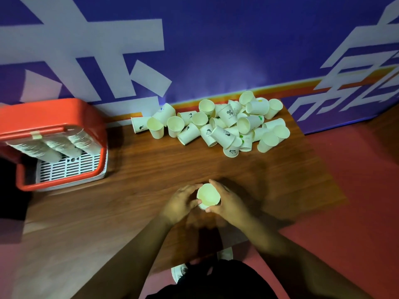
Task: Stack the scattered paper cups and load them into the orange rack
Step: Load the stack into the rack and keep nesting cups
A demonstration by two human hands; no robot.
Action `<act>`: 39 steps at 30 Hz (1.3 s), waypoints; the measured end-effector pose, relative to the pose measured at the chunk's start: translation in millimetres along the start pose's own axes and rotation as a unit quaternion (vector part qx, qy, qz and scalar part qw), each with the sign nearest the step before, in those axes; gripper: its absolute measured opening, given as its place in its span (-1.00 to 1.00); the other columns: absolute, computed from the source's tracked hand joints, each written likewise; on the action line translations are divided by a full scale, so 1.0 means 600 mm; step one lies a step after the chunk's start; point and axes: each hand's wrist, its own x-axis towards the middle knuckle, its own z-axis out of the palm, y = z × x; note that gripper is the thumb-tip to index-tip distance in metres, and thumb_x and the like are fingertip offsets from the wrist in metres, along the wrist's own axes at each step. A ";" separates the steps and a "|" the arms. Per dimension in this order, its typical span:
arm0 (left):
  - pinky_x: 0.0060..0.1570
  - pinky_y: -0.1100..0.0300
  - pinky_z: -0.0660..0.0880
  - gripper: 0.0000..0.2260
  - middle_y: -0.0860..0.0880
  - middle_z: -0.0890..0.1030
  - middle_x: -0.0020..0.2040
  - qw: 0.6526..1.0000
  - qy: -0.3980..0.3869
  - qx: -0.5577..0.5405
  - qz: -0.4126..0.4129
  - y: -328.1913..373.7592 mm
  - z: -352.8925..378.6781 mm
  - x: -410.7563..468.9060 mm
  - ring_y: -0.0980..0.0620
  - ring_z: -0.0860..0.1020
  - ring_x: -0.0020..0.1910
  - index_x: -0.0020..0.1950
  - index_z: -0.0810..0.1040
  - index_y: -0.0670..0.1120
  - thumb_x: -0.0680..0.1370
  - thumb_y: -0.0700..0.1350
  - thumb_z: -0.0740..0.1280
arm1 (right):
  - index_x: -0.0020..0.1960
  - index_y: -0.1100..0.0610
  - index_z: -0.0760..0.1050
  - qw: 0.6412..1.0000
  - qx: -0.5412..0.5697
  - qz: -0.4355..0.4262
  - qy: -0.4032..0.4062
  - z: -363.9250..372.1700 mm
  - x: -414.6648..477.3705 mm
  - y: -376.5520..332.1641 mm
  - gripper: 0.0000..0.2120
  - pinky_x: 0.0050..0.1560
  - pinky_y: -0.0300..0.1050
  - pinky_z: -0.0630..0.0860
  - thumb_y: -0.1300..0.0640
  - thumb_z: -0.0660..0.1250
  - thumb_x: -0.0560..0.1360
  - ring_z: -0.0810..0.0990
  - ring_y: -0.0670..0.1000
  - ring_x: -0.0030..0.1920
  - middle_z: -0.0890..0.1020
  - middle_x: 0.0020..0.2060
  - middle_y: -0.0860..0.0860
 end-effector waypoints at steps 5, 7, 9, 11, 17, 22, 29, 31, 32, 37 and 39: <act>0.37 0.14 0.36 -0.45 0.05 0.49 0.29 0.999 0.040 0.007 -0.034 0.014 -0.013 0.001 0.10 0.40 0.33 0.41 0.47 -0.03 0.48 0.19 0.34 | 0.52 -0.09 0.19 1.000 0.018 -0.020 -0.012 -0.024 0.005 0.024 -0.15 0.40 -0.18 0.22 -0.18 0.50 0.35 0.26 -0.04 0.46 0.26 0.48 -0.09; 0.33 0.10 0.41 -0.54 0.04 0.46 0.23 0.997 0.058 0.004 -0.057 0.020 -0.023 0.016 0.03 0.43 0.33 0.37 0.48 0.00 0.53 0.14 0.37 | 0.49 -0.10 0.23 0.999 0.049 0.012 -0.010 -0.047 0.014 0.048 -0.27 0.38 -0.06 0.34 -0.20 0.42 0.41 0.31 -0.03 0.43 0.25 0.46 -0.10; 0.31 -0.03 0.46 -0.55 -0.04 0.47 0.27 0.996 0.060 0.018 -0.065 0.035 -0.030 0.041 -0.05 0.45 0.32 0.34 0.47 0.06 0.51 0.22 0.33 | 0.45 -0.07 0.30 0.998 0.058 0.026 0.016 -0.079 0.024 0.080 -0.37 0.32 0.04 0.43 -0.20 0.36 0.45 0.38 0.00 0.38 0.29 0.41 -0.07; 0.27 0.00 0.47 -0.60 -0.03 0.47 0.23 0.995 0.075 0.035 -0.058 0.065 -0.029 0.074 -0.02 0.47 0.27 0.32 0.48 0.00 0.54 0.13 0.35 | 0.42 -0.02 0.34 0.997 0.052 0.033 0.049 -0.119 0.036 0.117 -0.44 0.29 0.05 0.46 -0.16 0.35 0.48 0.42 0.01 0.35 0.32 0.37 -0.04; 0.19 0.18 0.40 -0.67 -0.06 0.47 0.20 0.987 0.132 0.078 -0.050 0.171 0.016 0.193 -0.01 0.50 0.19 0.30 0.50 -0.11 0.56 -0.07 0.39 | 0.34 0.13 0.42 0.989 0.026 0.062 0.134 -0.236 0.093 0.227 -0.56 0.20 -0.05 0.46 0.01 0.37 0.52 0.51 0.10 0.23 0.39 0.30 0.09; 0.28 0.01 0.44 -0.52 -0.20 0.44 0.31 0.971 0.173 0.161 -0.037 0.214 0.040 0.298 -0.19 0.45 0.30 0.36 0.46 -0.19 0.44 -0.25 0.42 | 0.33 0.18 0.42 0.987 0.001 0.065 0.150 -0.294 0.157 0.303 -0.57 0.19 -0.03 0.45 0.10 0.37 0.51 0.49 0.16 0.24 0.34 0.31 0.16; 0.51 -0.08 0.15 -0.32 -0.13 0.16 0.61 0.930 0.108 0.341 -0.081 0.202 0.030 0.407 -0.16 0.09 0.60 0.60 0.20 -0.05 0.51 -0.32 0.31 | 0.30 0.14 0.50 0.986 -0.063 0.039 0.148 -0.309 0.244 0.354 -0.60 0.21 -0.03 0.47 0.15 0.41 0.47 0.48 0.18 0.19 0.36 0.25 0.17; 0.55 -0.05 0.05 -0.35 -0.08 0.10 0.63 0.928 0.071 0.351 -0.100 0.195 0.032 0.419 -0.10 0.00 0.62 0.62 0.14 -0.01 0.56 -0.30 0.24 | 0.23 0.14 0.54 0.985 -0.098 0.031 0.141 -0.305 0.254 0.363 -0.68 0.20 -0.04 0.48 0.14 0.39 0.49 0.46 0.15 0.21 0.36 0.24 0.14; 0.55 -0.04 0.04 -0.37 -0.08 0.10 0.63 0.926 0.058 0.359 -0.101 0.191 0.035 0.420 -0.10 0.00 0.62 0.62 0.14 -0.01 0.58 -0.28 0.22 | 0.19 0.14 0.56 0.984 -0.107 0.030 0.139 -0.303 0.258 0.368 -0.73 0.20 -0.03 0.49 0.14 0.38 0.50 0.44 0.15 0.22 0.37 0.23 0.13; 0.50 -0.05 0.08 -0.42 -0.06 0.18 0.61 0.898 0.041 0.430 -0.084 0.176 0.048 0.422 -0.11 0.13 0.57 0.61 0.15 0.03 0.61 -0.19 0.23 | 0.05 0.15 0.61 0.982 -0.124 0.022 0.140 -0.296 0.265 0.390 -0.83 0.13 0.03 0.51 0.19 0.39 0.46 0.43 0.14 0.18 0.42 0.12 0.11; 0.49 -0.06 0.09 -0.42 -0.04 0.19 0.60 0.882 0.028 0.464 -0.078 0.172 0.046 0.425 -0.11 0.16 0.54 0.61 0.14 0.04 0.61 -0.17 0.21 | -0.01 0.16 0.62 0.982 -0.123 0.017 0.146 -0.295 0.266 0.395 -0.87 0.08 0.06 0.53 0.22 0.41 0.44 0.45 0.15 0.12 0.44 0.06 0.11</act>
